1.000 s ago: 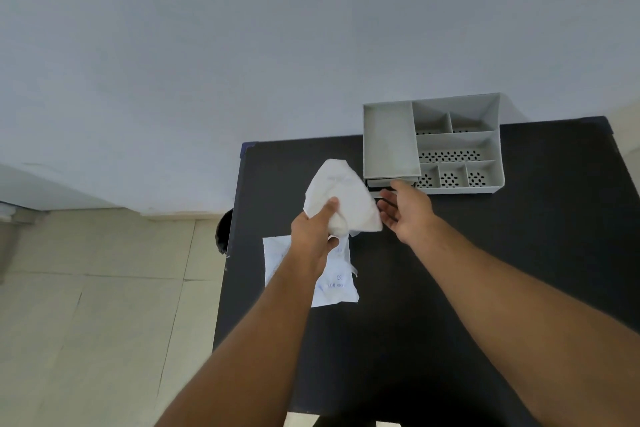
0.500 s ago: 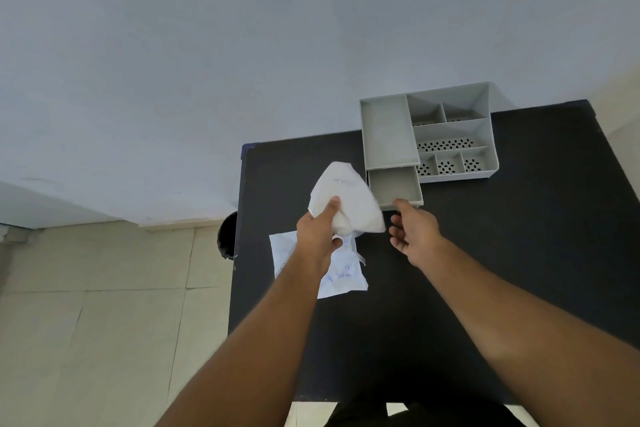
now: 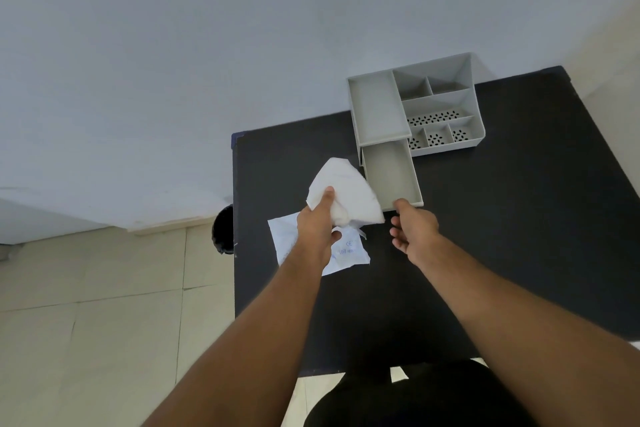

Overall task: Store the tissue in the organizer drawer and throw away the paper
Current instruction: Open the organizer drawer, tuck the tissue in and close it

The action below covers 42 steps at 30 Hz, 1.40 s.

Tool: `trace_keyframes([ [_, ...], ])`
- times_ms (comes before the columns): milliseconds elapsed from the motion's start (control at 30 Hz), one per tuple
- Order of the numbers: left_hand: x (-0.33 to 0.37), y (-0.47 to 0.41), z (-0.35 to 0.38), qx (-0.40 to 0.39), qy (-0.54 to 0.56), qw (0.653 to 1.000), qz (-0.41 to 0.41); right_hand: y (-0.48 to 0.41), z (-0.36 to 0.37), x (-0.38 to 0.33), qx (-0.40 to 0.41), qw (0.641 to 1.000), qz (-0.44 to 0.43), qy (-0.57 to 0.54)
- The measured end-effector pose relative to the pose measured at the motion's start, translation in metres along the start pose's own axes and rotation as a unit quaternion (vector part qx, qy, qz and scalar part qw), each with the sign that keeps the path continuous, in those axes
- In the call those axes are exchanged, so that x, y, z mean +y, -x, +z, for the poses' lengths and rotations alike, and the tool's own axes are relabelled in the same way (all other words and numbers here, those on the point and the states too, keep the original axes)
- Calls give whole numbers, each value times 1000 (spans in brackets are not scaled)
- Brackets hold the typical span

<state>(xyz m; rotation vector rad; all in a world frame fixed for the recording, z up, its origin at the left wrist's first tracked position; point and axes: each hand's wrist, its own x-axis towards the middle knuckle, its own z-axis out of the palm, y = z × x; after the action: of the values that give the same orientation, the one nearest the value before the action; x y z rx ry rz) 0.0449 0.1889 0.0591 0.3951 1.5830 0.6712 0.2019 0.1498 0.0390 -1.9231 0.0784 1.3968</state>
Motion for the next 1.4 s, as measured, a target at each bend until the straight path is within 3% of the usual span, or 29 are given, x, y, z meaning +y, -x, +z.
trace_keyframes([
  [433, -9, -2, 0, -10, 8, 1000, -3, 10, -5, 8, 4, 1000, -2, 28],
  [600, -7, 3, 4, -50, 28, 998, -9, 24, -3, 5, 69, 990, -83, 93],
  [700, -5, 4, 9, -80, 36, 996, -11, 31, 2, -5, 37, 987, -145, 52],
  [833, -1, 5, 22, -121, 52, 991, -14, 35, 3, -28, -23, 986, -166, -12],
  [967, 4, 8, 40, -151, -8, 989, -4, 21, -2, -35, -67, 976, -205, -9],
  [1233, 15, -7, 63, -77, -132, 984, 87, -14, -12, -47, -49, 970, -236, 20],
  [1400, 22, -14, 72, -3, -187, 974, 129, -33, -19, -60, -21, 955, -279, 98],
])
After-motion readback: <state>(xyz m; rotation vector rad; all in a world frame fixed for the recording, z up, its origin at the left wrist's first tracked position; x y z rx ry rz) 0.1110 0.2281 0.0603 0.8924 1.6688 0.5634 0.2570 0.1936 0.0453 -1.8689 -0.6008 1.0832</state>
